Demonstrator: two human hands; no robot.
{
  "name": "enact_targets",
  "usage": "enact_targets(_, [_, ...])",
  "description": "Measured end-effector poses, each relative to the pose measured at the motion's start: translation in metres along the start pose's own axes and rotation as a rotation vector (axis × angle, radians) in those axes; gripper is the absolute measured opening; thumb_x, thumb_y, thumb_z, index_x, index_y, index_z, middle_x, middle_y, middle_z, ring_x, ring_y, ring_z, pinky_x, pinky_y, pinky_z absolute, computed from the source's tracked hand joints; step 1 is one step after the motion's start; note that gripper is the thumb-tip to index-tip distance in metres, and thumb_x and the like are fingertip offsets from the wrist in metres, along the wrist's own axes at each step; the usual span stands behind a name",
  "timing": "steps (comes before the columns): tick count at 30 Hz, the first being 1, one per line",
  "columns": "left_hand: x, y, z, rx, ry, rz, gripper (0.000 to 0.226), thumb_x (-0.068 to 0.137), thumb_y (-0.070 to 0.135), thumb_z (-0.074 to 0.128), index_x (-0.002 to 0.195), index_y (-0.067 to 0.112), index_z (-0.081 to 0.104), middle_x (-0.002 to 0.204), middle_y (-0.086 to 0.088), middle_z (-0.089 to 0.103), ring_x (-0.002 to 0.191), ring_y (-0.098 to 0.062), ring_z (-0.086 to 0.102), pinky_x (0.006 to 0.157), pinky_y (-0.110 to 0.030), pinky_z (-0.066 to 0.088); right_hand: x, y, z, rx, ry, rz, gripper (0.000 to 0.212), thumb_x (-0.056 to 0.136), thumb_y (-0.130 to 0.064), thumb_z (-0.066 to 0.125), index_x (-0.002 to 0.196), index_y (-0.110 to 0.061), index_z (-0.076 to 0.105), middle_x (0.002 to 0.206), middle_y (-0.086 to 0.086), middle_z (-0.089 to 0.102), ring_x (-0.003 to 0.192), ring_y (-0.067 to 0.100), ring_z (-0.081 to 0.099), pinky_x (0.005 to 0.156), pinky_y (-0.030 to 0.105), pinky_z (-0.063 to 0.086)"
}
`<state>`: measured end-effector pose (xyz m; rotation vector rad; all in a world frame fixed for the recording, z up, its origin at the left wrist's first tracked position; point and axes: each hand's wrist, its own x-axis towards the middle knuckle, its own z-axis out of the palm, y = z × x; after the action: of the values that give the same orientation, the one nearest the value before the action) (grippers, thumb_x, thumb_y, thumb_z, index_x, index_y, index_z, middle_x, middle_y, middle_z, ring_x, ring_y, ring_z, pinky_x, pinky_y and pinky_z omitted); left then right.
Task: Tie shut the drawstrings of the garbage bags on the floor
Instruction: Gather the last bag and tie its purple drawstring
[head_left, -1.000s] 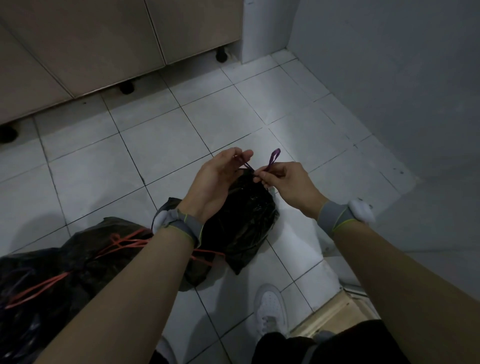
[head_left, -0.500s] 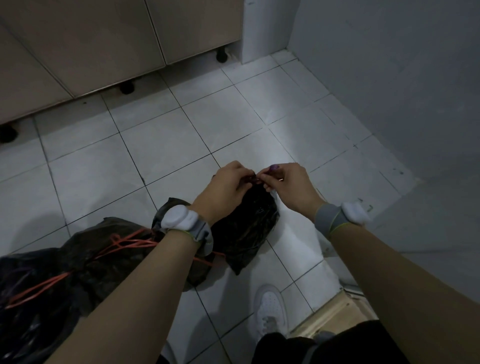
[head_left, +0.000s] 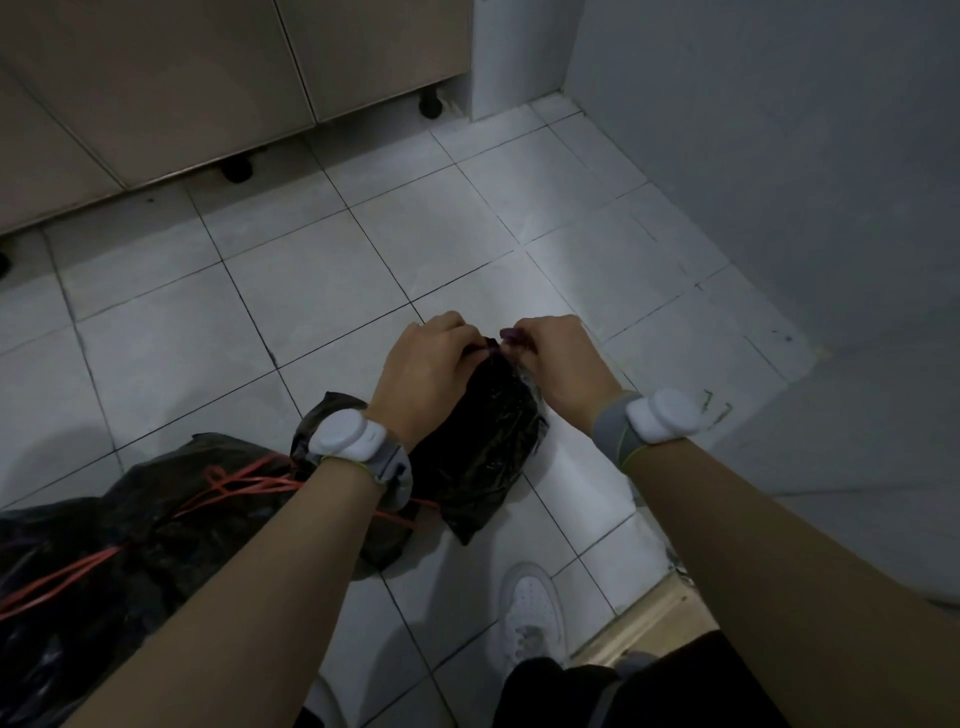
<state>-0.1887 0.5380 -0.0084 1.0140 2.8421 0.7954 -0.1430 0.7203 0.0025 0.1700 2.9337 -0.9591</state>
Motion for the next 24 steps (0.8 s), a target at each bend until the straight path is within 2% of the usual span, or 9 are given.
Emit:
enact_targets(3, [-0.002, -0.001, 0.002, 0.041, 0.009, -0.033, 0.019, 0.102, 0.031, 0.059, 0.106, 0.020, 0.074, 0.104, 0.002, 0.067, 0.096, -0.024, 0.064, 0.082, -0.040, 0.044, 0.000, -0.002, 0.002, -0.136, -0.002, 0.007, 0.026, 0.098, -0.029, 0.057, 0.087, -0.008, 0.066, 0.078, 0.007, 0.065, 0.071, 0.028, 0.063, 0.060, 0.036, 0.046])
enact_targets(5, [-0.003, -0.001, 0.004, 0.055, 0.004, -0.050, 0.019, 0.102, 0.032, 0.058, 0.106, 0.021, 0.073, 0.104, 0.003, 0.067, 0.097, -0.024, 0.064, 0.083, -0.038, 0.041, -0.002, 0.001, 0.002, -0.230, 0.009, 0.008, 0.027, 0.099, -0.032, 0.054, 0.090, -0.010, 0.067, 0.079, 0.007, 0.065, 0.072, 0.030, 0.062, 0.057, 0.032, 0.039])
enact_targets(11, [-0.011, -0.016, 0.010, 0.137, -0.061, -0.104, 0.015, 0.100, 0.030, 0.058, 0.103, 0.021, 0.069, 0.103, 0.003, 0.064, 0.098, -0.026, 0.062, 0.083, -0.038, 0.033, -0.010, 0.023, -0.001, -0.325, -0.065, 0.112, 0.028, 0.099, -0.033, 0.053, 0.104, -0.010, 0.068, 0.097, 0.013, 0.071, 0.089, 0.037, 0.066, 0.067, 0.036, 0.049])
enact_targets(18, [-0.022, -0.037, 0.016, 0.191, -0.142, -0.217, 0.016, 0.101, 0.030, 0.057, 0.104, 0.021, 0.069, 0.105, 0.000, 0.065, 0.100, -0.028, 0.063, 0.085, -0.039, 0.034, -0.017, 0.040, 0.008, -0.353, -0.115, 0.258, 0.027, 0.096, -0.033, 0.056, 0.099, -0.010, 0.069, 0.098, 0.014, 0.070, 0.092, 0.038, 0.067, 0.070, 0.034, 0.047])
enact_targets(24, [-0.028, -0.042, 0.019, 0.235, -0.192, -0.278, 0.017, 0.101, 0.030, 0.055, 0.103, 0.020, 0.069, 0.104, -0.001, 0.065, 0.100, -0.028, 0.063, 0.088, -0.039, 0.035, -0.019, 0.046, 0.013, -0.368, -0.127, 0.296, 0.026, 0.097, -0.032, 0.055, 0.099, -0.009, 0.067, 0.101, 0.015, 0.069, 0.092, 0.038, 0.066, 0.073, 0.036, 0.049])
